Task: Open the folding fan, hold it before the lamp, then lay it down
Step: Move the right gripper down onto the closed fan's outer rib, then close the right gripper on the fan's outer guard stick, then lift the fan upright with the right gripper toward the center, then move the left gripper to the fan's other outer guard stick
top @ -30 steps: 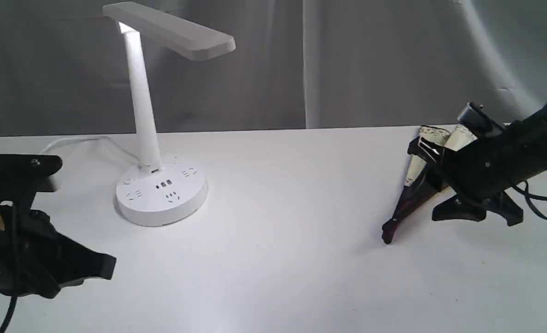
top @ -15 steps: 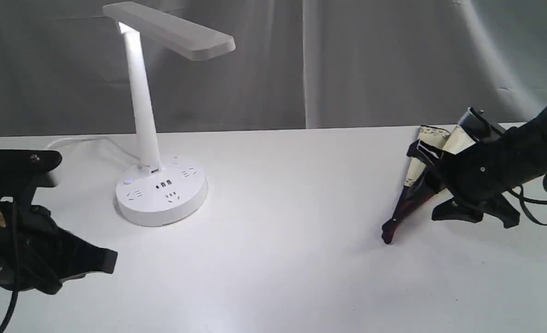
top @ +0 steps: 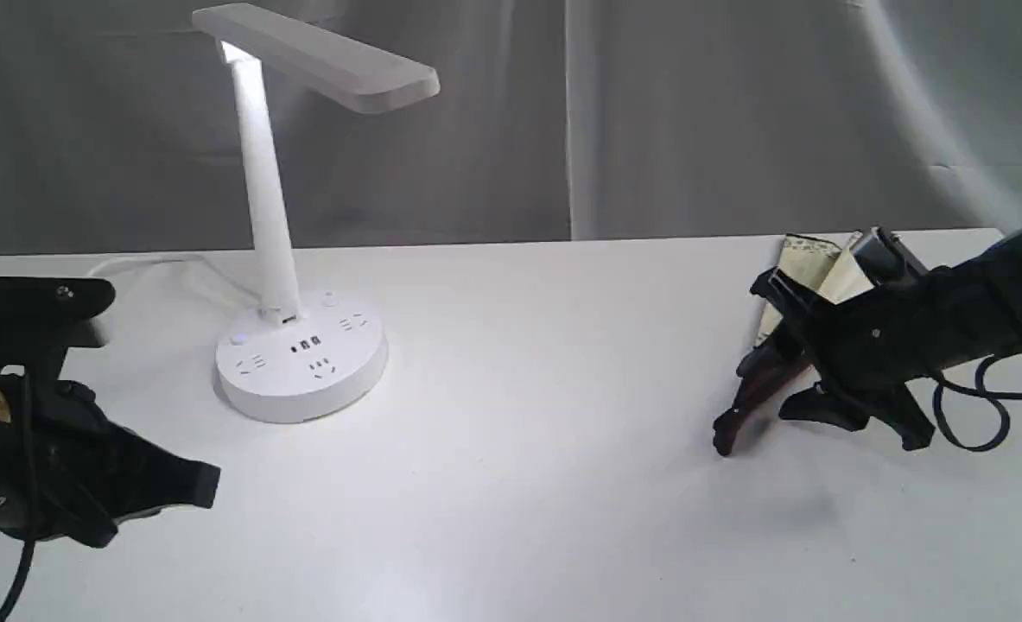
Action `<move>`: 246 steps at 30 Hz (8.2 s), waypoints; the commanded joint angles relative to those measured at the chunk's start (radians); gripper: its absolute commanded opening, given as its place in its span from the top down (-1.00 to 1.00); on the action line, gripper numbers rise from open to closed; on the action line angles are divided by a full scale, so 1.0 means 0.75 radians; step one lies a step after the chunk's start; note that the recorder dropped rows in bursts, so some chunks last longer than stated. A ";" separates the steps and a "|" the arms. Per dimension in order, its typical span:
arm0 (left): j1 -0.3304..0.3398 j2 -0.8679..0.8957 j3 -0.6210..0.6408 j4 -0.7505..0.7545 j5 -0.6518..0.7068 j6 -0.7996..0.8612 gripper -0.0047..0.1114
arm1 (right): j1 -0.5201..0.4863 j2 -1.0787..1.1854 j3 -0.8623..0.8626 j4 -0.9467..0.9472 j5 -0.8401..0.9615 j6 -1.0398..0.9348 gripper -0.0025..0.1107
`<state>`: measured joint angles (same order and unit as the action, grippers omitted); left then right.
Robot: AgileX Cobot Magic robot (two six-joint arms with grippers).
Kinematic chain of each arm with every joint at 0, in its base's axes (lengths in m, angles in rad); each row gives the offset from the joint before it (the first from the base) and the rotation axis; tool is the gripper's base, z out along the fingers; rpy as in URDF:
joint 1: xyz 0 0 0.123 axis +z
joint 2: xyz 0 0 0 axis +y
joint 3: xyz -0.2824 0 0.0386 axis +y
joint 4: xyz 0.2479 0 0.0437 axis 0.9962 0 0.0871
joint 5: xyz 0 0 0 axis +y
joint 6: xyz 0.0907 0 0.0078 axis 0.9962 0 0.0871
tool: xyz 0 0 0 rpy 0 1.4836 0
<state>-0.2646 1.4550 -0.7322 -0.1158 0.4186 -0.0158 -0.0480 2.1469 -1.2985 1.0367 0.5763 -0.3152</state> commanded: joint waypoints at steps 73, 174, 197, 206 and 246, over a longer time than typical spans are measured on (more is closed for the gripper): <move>-0.009 0.078 -0.009 -0.093 -0.139 0.021 0.86 | -0.151 0.203 -0.008 0.944 -0.102 -0.607 0.51; -0.304 0.148 0.409 0.348 -1.581 -0.874 0.40 | -0.162 -0.407 0.768 0.706 0.860 -1.353 0.96; -0.304 0.730 -0.049 0.809 -1.848 -2.053 -0.13 | -0.154 -0.407 0.768 0.730 0.860 -1.353 0.96; -0.304 0.943 -0.191 0.842 -2.127 -2.282 -0.13 | -0.044 -0.407 0.768 0.767 0.860 -1.345 0.96; -0.304 1.103 -0.319 0.726 -2.186 -2.385 0.00 | 0.055 -0.407 0.768 0.758 0.860 -1.244 0.96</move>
<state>-0.4889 2.2856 -0.9675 0.4411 -1.2078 -1.7992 -0.0122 1.8546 -0.7288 1.6111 1.1977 -1.2561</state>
